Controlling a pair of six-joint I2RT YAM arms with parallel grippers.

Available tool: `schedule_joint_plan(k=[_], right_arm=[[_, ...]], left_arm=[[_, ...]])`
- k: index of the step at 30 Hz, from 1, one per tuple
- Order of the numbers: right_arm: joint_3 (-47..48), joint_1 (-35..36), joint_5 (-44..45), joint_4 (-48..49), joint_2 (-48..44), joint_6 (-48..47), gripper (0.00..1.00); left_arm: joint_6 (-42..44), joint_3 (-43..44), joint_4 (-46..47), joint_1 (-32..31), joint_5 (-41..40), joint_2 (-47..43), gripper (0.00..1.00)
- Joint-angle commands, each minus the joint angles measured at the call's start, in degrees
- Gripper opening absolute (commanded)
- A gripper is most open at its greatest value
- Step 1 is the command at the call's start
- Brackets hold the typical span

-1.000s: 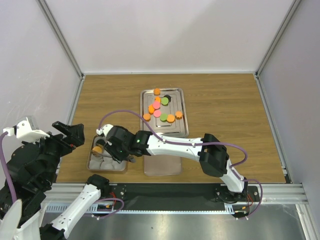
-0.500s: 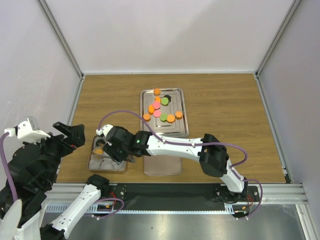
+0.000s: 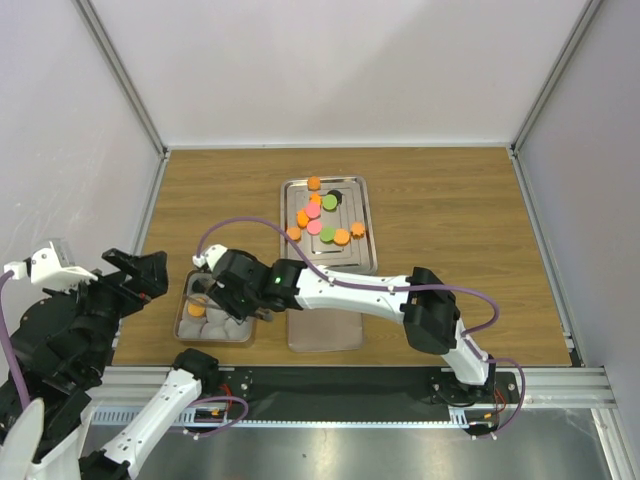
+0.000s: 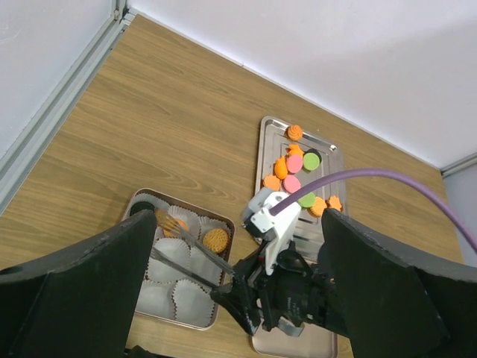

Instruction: Pack the cookies

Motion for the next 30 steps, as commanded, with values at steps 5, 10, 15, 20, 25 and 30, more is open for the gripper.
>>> schedule_joint_plan(k=[5, 10, 15, 20, 25, 30], right_arm=[[-0.85, -3.32, 6.05, -0.45, -11.75, -0.87, 0.50], [-12.51, -8.33, 10.44, -0.71, -22.27, 0.71, 0.50], [-25.53, -16.75, 12.82, -0.18, -32.31, 3.78, 0.52], [-36.35, -22.57, 12.21, 0.26, -39.78, 5.81, 0.52], [-43.48, -24.77, 11.50, 0.87, -41.82, 7.39, 0.51], [-45.07, -25.30, 13.08, 0.35, -40.94, 7.74, 0.50]], left_arm=[[3.20, -2.87, 5.67, -0.26, 3.25, -1.13, 1.00], [4.61, -7.27, 9.62, -0.26, 7.11, -0.25, 1.00], [5.41, -13.07, 14.54, -0.26, 9.23, -1.48, 1.00], [5.84, -16.15, 17.09, -0.26, 11.86, -1.57, 1.00], [6.11, -17.12, 18.24, -0.26, 12.83, -1.48, 1.00], [6.02, -17.21, 18.33, -0.26, 13.01, -1.83, 1.00]])
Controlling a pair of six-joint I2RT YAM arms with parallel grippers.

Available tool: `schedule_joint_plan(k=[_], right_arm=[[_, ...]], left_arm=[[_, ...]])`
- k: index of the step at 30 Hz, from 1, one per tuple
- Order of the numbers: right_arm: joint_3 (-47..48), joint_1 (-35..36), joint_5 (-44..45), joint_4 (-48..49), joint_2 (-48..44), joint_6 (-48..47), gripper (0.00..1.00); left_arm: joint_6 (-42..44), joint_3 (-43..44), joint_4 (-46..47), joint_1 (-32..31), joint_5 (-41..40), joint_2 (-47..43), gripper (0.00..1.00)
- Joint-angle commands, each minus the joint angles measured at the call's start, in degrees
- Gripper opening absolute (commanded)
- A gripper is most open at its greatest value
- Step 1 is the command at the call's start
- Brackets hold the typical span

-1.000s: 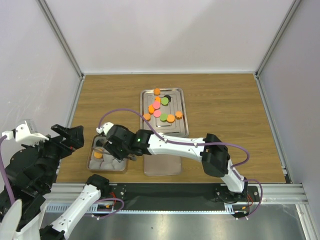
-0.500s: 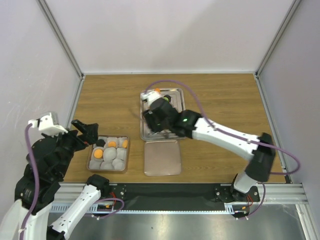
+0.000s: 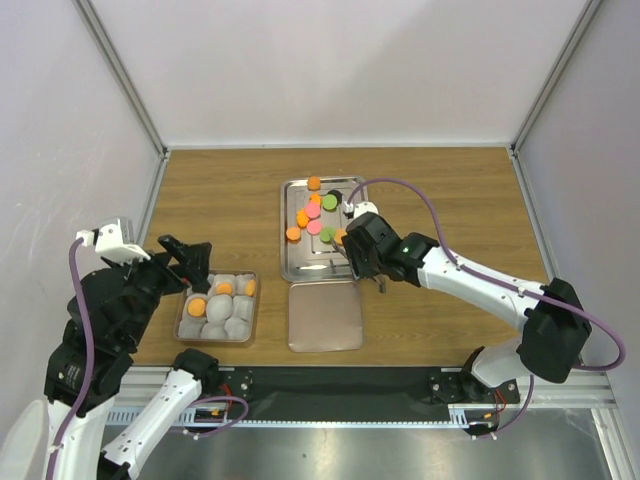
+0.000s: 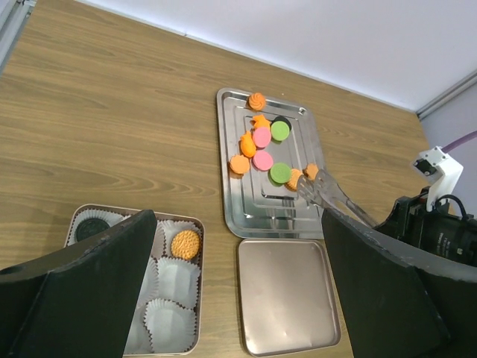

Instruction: Pack the cookies

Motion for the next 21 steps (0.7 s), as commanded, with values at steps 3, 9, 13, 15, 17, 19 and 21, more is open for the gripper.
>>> schedule_joint_plan(k=[3, 9, 13, 15, 17, 19, 21], right_arm=[[-0.44, -1.28, 0.89, 1.97, -0.76, 0.95, 0.51], [-0.79, -2.86, -0.26, 2.84, 0.82, 0.33, 0.51], [-0.88, -3.39, -1.83, 3.37, 1.52, -0.11, 0.51], [-0.88, -3.48, -2.28, 3.55, 1.87, -0.19, 0.51], [-0.88, -3.48, -2.63, 3.90, 1.87, -0.20, 0.51], [-0.88, -3.57, -2.63, 4.08, 2.31, -0.11, 0.51], [-0.97, -3.57, -2.89, 4.25, 2.75, -0.20, 0.51]], left_arm=[[1.45, -0.18, 2.11, -0.26, 1.01, -0.83, 1.00], [1.28, 0.17, 1.84, -0.26, 1.01, -0.66, 1.00], [1.19, 0.17, 2.02, -0.26, 1.19, -0.39, 1.00], [1.10, 0.08, 2.28, -0.26, 1.45, -0.30, 1.00], [1.10, -0.09, 2.46, -0.26, 1.36, -0.13, 1.00], [1.10, -0.09, 2.55, -0.26, 1.54, -0.04, 1.00], [1.19, -0.10, 2.72, -0.26, 1.54, -0.04, 1.00]])
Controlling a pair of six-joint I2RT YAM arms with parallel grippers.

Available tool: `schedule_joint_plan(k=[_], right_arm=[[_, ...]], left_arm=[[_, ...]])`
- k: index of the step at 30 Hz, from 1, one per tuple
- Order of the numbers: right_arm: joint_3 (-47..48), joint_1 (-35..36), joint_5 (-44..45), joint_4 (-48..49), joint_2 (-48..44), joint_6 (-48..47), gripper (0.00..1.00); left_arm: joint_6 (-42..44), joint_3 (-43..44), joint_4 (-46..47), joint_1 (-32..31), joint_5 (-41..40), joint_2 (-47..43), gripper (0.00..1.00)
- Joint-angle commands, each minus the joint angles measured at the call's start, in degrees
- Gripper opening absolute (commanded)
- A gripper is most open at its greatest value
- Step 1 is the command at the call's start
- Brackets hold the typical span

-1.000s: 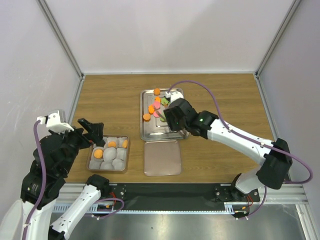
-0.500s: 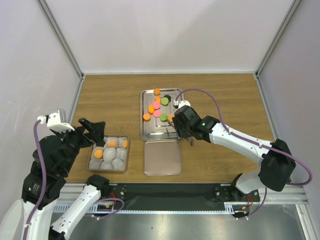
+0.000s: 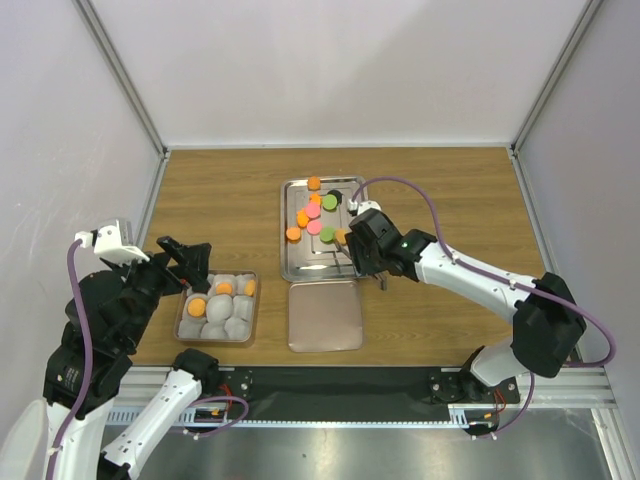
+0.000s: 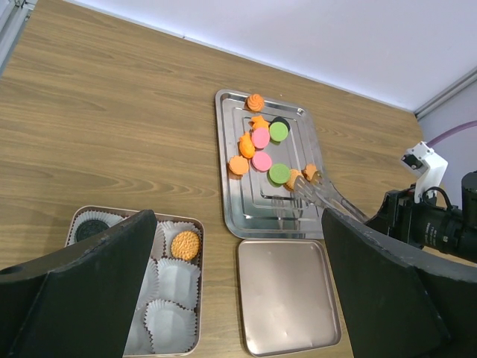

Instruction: Pack the cookies

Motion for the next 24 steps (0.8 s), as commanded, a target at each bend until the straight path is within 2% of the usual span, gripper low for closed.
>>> schedule_joint_plan(k=[1, 24], right_arm=[[0.15, -0.23, -0.58, 2.72, 1.09, -0.55, 0.51], [3.49, -2.42, -2.69, 5.10, 7.51, -1.95, 0.51]], left_arm=[[0.82, -0.18, 2.27, -0.23, 1.14, 0.55, 1.00], [1.08, -0.62, 2.35, -0.23, 0.53, 0.38, 1.00]])
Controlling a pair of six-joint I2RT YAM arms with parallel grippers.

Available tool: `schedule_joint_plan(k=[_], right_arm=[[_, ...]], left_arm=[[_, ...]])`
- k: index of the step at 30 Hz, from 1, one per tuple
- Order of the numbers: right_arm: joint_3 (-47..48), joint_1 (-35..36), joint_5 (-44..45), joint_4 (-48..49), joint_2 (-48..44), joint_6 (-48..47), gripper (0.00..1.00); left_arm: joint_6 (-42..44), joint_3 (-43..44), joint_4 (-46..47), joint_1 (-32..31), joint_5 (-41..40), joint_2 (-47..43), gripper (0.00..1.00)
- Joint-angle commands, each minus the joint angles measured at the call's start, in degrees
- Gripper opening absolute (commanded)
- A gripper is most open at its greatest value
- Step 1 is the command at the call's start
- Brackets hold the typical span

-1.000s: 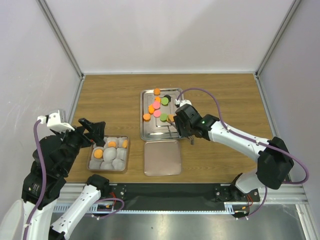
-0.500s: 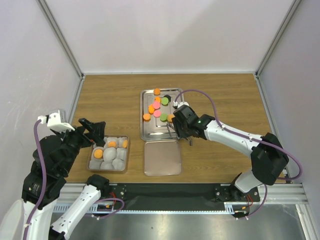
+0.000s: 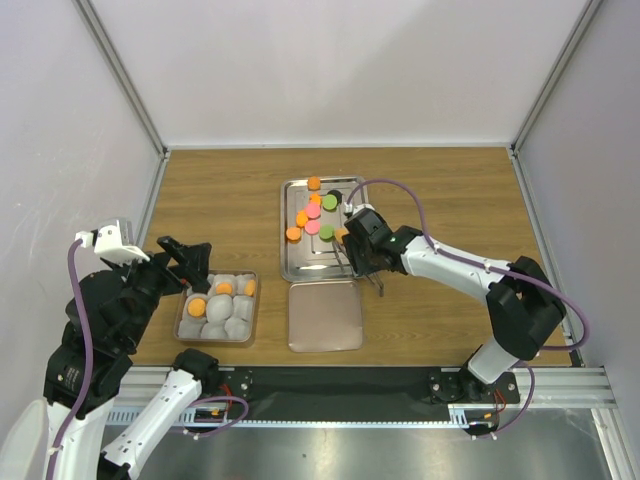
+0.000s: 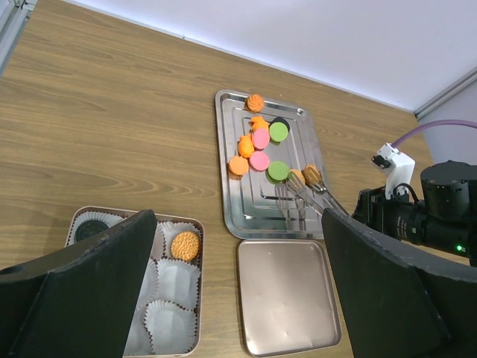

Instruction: Pack the cookies

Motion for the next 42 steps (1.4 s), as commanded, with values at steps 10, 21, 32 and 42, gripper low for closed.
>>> schedule_joint_plan(k=[10, 21, 32, 42], right_arm=[[3.23, -0.68, 0.82, 0.13, -2.28, -0.84, 0.30], [2.70, -0.50, -0.23, -3.30, -12.92, -0.22, 0.25], [16.21, 17.92, -1.56, -1.11, -2.84, -1.01, 0.24], [35.73, 30.96, -1.29, -4.53, 16.59, -4.70, 0.25]], left_arm=[[1.15, -0.43, 2.25, -0.23, 0.62, 0.55, 1.00], [0.80, -0.16, 2.16, -0.23, 0.88, 0.55, 1.00], [0.27, 1.86, 0.66, -0.23, 0.09, 0.73, 1.00], [-0.26, 3.79, -1.97, -0.23, -1.14, 0.11, 1.00]])
